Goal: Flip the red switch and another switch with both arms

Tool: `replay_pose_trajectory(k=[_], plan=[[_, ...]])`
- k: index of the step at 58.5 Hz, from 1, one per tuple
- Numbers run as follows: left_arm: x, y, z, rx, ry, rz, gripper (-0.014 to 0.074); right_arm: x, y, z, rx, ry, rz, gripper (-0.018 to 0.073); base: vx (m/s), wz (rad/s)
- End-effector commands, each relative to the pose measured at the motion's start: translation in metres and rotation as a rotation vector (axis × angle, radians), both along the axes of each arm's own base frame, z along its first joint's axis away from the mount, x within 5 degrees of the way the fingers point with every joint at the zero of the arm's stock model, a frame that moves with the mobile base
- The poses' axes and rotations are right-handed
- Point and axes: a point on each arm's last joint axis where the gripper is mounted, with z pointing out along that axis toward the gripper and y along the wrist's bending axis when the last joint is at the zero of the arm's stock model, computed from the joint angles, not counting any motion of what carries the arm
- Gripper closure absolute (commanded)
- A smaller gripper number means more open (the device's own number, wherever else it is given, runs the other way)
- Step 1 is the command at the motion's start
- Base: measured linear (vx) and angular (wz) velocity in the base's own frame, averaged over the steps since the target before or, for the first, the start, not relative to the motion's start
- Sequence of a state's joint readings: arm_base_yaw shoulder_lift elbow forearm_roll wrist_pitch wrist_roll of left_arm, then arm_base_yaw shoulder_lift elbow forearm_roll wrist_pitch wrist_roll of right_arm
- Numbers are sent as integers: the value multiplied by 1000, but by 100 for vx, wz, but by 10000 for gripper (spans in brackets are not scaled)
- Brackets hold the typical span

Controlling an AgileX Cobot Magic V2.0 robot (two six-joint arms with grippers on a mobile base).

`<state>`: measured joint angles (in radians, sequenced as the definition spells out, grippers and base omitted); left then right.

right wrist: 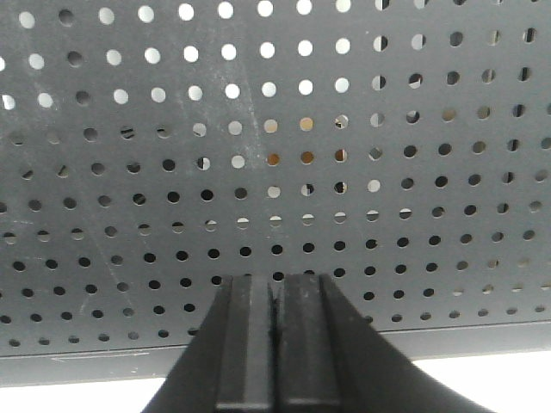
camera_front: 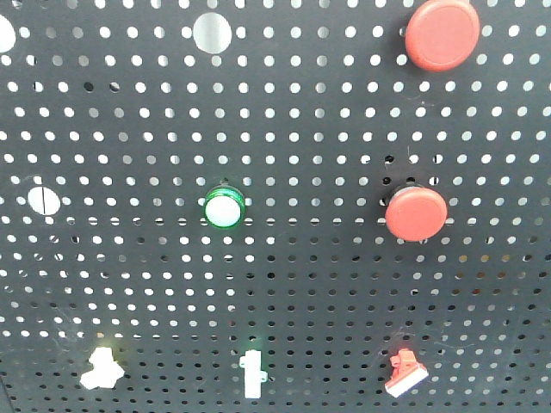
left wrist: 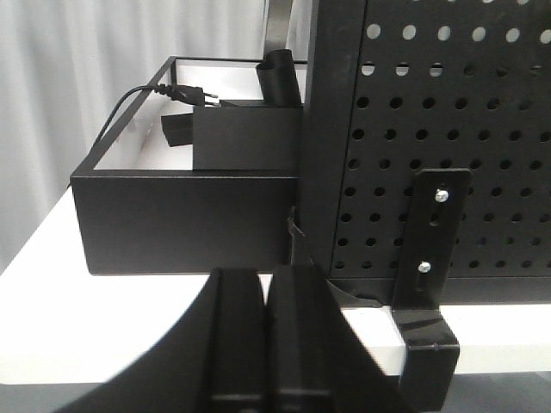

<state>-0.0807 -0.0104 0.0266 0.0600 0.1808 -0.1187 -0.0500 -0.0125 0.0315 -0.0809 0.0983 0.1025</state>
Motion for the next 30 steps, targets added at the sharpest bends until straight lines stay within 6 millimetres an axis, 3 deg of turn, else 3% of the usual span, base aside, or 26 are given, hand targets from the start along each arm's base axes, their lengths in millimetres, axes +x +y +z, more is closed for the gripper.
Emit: replay_pose_trajectory(k=[1, 30], plan=[[0, -1, 2, -12, -79, -6, 594, -1, 1, 7, -16, -91, 8, 565, 0, 0], [0, -1, 2, -12, -79, -6, 594, -1, 1, 7, -16, -90, 7, 565, 0, 0]])
